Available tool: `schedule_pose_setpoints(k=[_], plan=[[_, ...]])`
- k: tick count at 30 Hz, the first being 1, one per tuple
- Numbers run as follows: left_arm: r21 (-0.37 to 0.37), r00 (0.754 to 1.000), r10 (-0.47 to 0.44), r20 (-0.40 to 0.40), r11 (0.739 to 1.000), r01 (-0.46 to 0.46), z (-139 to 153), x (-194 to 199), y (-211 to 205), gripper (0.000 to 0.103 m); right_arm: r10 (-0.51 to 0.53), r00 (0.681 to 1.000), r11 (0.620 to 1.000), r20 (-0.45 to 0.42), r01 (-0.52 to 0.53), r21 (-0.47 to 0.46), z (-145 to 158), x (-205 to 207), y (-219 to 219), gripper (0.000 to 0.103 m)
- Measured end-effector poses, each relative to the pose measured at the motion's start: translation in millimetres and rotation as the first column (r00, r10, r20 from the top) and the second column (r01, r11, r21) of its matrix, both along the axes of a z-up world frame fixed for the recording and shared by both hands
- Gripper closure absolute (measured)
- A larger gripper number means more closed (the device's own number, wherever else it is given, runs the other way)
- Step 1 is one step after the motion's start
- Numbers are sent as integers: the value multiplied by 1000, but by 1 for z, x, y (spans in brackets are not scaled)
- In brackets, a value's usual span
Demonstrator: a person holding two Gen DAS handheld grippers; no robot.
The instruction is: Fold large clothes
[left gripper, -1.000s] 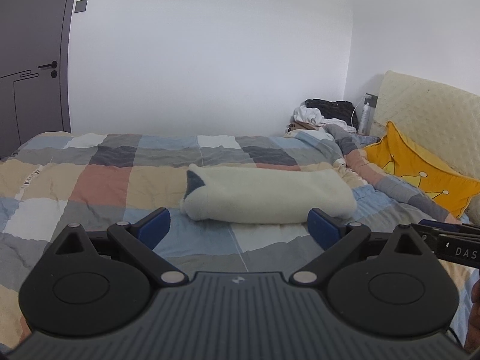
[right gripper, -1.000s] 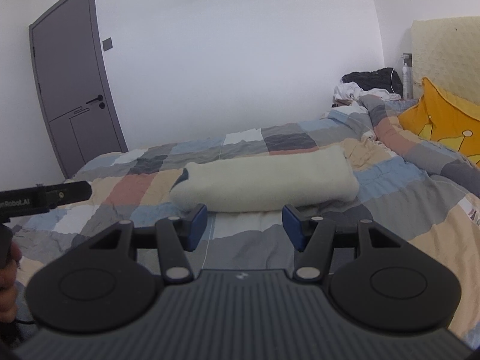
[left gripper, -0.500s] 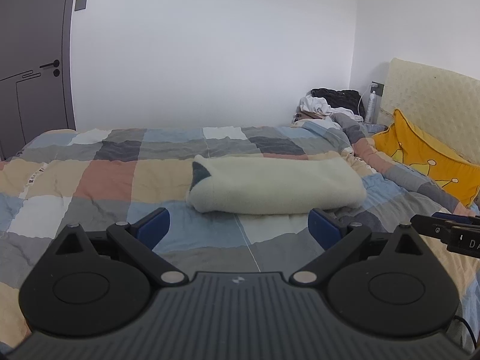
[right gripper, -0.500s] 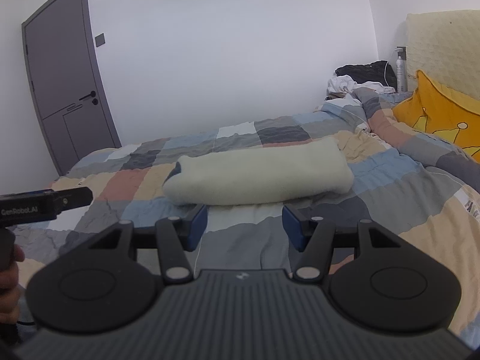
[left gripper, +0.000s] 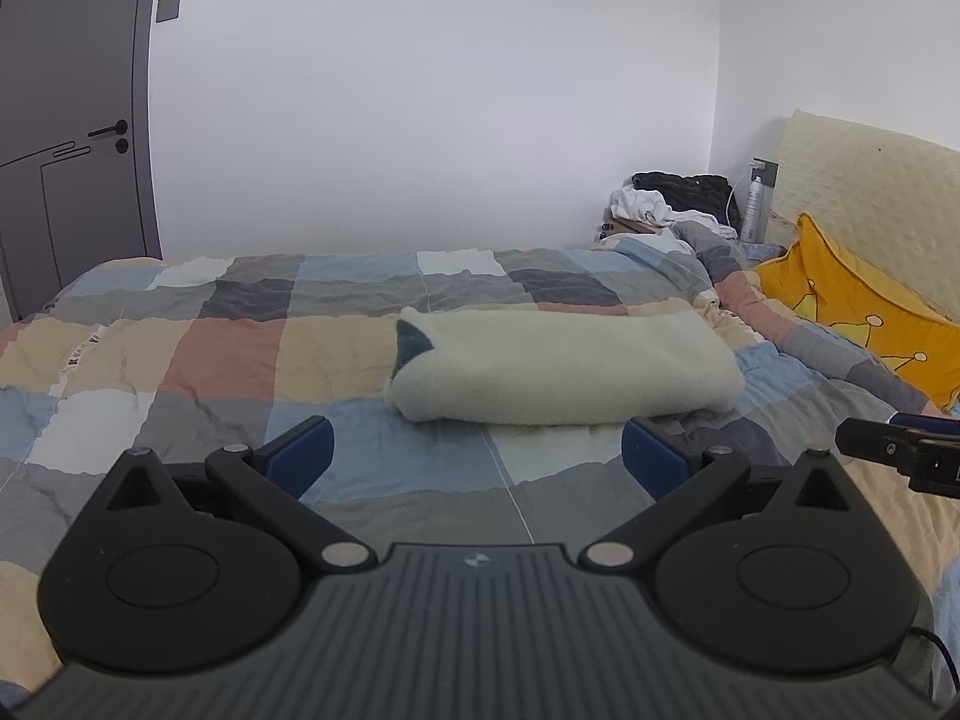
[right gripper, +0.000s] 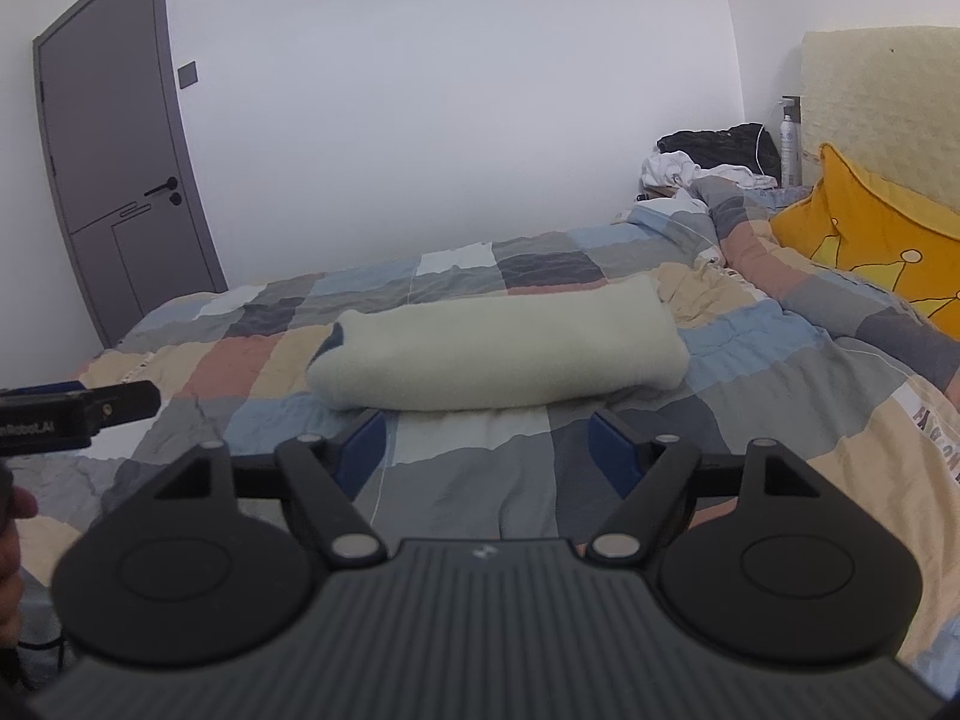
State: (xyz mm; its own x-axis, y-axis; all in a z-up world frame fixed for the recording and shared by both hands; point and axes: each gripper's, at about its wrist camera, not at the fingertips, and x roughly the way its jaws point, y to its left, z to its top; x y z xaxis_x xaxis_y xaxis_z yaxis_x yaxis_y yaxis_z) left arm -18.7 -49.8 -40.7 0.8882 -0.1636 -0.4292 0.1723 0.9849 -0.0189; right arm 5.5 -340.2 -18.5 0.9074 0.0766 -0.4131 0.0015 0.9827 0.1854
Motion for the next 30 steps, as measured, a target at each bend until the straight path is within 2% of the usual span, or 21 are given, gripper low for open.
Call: schedule_pose_setpoints(k=[2, 4, 6, 30], plan=[[3, 1000, 7, -1, 1000, -7, 0, -1, -2, 0, -3, 1000, 1000, 1, 3, -5, 2, 0, 0, 27], [3, 1000, 7, -1, 1000, -7, 1, -1, -1, 0, 1, 1000, 1000, 5, -1, -4, 2, 1, 0, 8], [-1, 1000, 4, 1, 1000, -4, 1, -2, -1, 0, -5, 1000, 1000, 9, 6, -3, 3, 1, -1, 0], [12, 1000, -6, 6, 1000, 6, 2, -8, 2, 0, -28, 1000, 1000, -1, 28, -12, 0, -1, 2, 0]])
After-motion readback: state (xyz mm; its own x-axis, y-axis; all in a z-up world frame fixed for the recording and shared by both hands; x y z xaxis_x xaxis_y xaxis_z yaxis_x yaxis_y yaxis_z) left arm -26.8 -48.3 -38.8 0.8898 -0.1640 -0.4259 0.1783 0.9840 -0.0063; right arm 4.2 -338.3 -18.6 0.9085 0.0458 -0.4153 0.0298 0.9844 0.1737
